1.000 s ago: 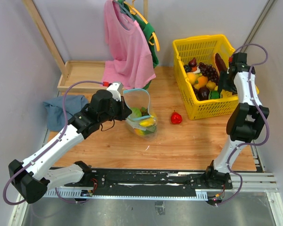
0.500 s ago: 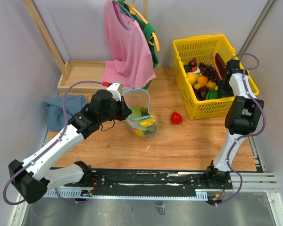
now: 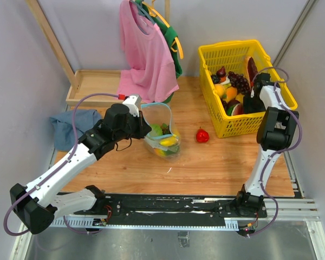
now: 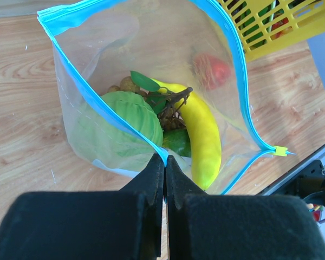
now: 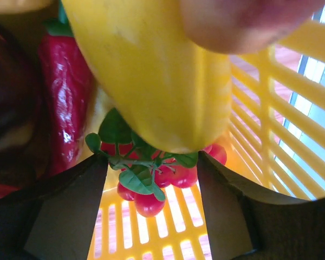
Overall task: Place the food in the zip-top bag and seal the zipper
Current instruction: Pick up the fake fruit from the bin, then place the fake fruit in the zipper food storage bag.
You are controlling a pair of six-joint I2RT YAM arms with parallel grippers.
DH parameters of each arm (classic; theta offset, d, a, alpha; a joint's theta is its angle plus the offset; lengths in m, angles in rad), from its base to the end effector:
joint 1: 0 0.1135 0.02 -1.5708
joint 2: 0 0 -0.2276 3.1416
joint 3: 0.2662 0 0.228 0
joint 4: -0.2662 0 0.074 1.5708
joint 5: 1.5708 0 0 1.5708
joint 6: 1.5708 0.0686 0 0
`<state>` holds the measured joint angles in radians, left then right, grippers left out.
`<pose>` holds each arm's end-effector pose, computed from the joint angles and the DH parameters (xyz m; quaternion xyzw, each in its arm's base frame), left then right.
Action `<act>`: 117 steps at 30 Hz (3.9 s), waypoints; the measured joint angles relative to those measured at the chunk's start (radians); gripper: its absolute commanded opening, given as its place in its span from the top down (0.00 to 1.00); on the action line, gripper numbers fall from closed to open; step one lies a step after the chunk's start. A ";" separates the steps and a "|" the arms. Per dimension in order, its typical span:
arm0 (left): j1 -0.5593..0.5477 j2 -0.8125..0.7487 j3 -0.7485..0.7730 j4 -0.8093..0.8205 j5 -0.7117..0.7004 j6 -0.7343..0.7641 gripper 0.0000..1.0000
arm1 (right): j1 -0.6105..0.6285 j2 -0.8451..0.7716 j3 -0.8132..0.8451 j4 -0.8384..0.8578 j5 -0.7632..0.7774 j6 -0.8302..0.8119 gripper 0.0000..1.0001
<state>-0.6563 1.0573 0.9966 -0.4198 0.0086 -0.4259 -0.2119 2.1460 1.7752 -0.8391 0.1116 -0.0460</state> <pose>0.2039 -0.1578 0.2924 0.1005 0.8491 -0.2702 0.4426 0.4098 -0.0960 0.1477 0.0914 0.9780 -0.0775 0.1706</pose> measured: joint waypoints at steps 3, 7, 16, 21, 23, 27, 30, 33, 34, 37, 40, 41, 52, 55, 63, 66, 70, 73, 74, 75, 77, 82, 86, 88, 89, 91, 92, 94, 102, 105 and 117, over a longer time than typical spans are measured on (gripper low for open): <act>0.000 0.000 -0.001 0.000 0.000 0.000 1.00 | 0.002 0.011 0.016 0.003 -0.020 -0.002 0.49; 0.000 0.000 -0.001 0.000 -0.001 0.000 1.00 | 0.002 0.017 0.029 0.000 -0.037 -0.005 0.65; 0.000 0.000 -0.001 0.000 -0.009 -0.002 1.00 | 0.002 -0.026 -0.006 -0.004 -0.033 0.001 0.90; 0.000 0.000 -0.001 -0.001 -0.013 -0.009 1.00 | 0.002 -0.115 -0.046 0.001 -0.038 0.016 0.96; 0.000 0.000 -0.001 -0.002 -0.014 -0.013 1.00 | 0.003 -0.162 -0.055 0.002 -0.041 0.020 0.96; 0.000 0.002 -0.001 -0.002 -0.019 -0.028 1.00 | 0.017 -0.265 -0.065 0.019 -0.041 0.028 0.98; 0.000 0.008 0.002 -0.006 -0.020 -0.035 1.00 | 0.044 -0.362 -0.114 0.061 -0.039 0.047 0.99; 0.000 0.016 0.007 -0.010 -0.020 -0.043 1.00 | 0.072 -0.460 -0.168 0.100 -0.041 0.066 0.99; 0.000 0.018 0.008 -0.011 -0.022 -0.044 1.00 | 0.083 -0.490 -0.181 0.113 -0.041 0.072 0.99; 0.000 0.023 0.010 -0.019 -0.029 -0.048 1.00 | 0.121 -0.569 -0.195 0.144 -0.040 0.082 0.99; 0.000 0.029 0.019 -0.029 -0.032 -0.053 1.00 | 0.190 -0.645 -0.195 0.172 -0.033 0.091 0.99; 0.000 0.030 0.021 -0.030 -0.032 -0.054 1.00 | 0.224 -0.670 -0.194 0.182 -0.032 0.095 0.99; 0.000 0.038 0.029 -0.030 -0.031 -0.084 1.00 | 0.566 -0.858 -0.203 0.286 -0.042 0.139 0.99; 0.000 0.039 0.029 -0.030 -0.028 -0.095 1.00 | 0.672 -0.893 -0.232 0.352 -0.063 0.175 0.99; 0.000 0.037 0.029 -0.028 -0.018 -0.110 1.00 | 0.904 -0.862 -0.305 0.539 -0.158 0.262 0.99; 0.000 0.035 0.028 -0.025 -0.014 -0.113 1.00 | 0.965 -0.817 -0.306 0.587 -0.184 0.274 0.99; 0.000 0.028 0.023 -0.019 -0.012 -0.115 1.00 | 1.012 -0.758 -0.307 0.629 -0.224 0.286 0.99; 0.000 0.020 0.018 -0.017 -0.011 -0.117 1.00 | 1.029 -0.718 -0.307 0.645 -0.241 0.291 0.98; 0.000 0.019 0.018 -0.017 -0.011 -0.118 1.00 | 1.032 -0.706 -0.307 0.647 -0.242 0.292 0.98; 0.000 0.017 0.018 -0.016 -0.010 -0.118 1.00 | 1.034 -0.695 -0.310 0.649 -0.242 0.291 0.97; 0.000 0.015 0.016 -0.014 -0.010 -0.118 1.00 | 1.034 -0.677 -0.319 0.647 -0.242 0.287 0.96; 0.000 0.011 0.005 -0.005 -0.007 -0.119 1.00 | 1.034 -0.626 -0.329 0.595 -0.237 0.265 0.85; 0.000 0.011 0.003 -0.002 -0.007 -0.118 1.00 | 1.034 -0.602 -0.337 0.539 -0.210 0.237 0.57; 0.000 0.011 0.003 0.000 -0.007 -0.118 1.00 | 1.034 -0.593 -0.336 0.515 -0.203 0.224 0.45; 0.000 0.011 0.003 0.000 -0.007 -0.118 1.00 | 1.034 -0.589 -0.335 0.507 -0.200 0.221 0.41; 0.000 0.011 0.003 0.000 -0.007 -0.118 0.99 | 1.034 -0.584 -0.325 0.487 -0.198 0.202 0.37; 0.000 0.011 0.003 0.000 -0.007 -0.118 1.00 | 1.035 -0.584 -0.317 0.477 -0.199 0.197 0.36; 0.000 0.011 0.003 0.000 -0.006 -0.118 1.00 | 1.036 -0.586 -0.304 0.467 -0.201 0.186 0.34; 0.000 0.011 0.003 0.000 -0.007 -0.126 1.00 | 1.054 -0.695 -0.319 0.454 -0.220 0.129 0.24; 0.000 0.011 0.003 0.000 -0.007 -0.134 1.00 | 1.054 -0.809 -0.411 0.487 -0.219 0.093 0.22; 0.000 0.011 -0.011 0.007 -0.007 -0.163 1.00 | 1.054 -1.072 -0.865 0.679 -0.279 -0.038 0.32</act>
<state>-0.6563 1.0687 0.9852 -0.4126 0.0013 -0.5884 0.8425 1.0737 0.9100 -0.1596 -0.1673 -0.0841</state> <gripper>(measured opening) 0.011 0.736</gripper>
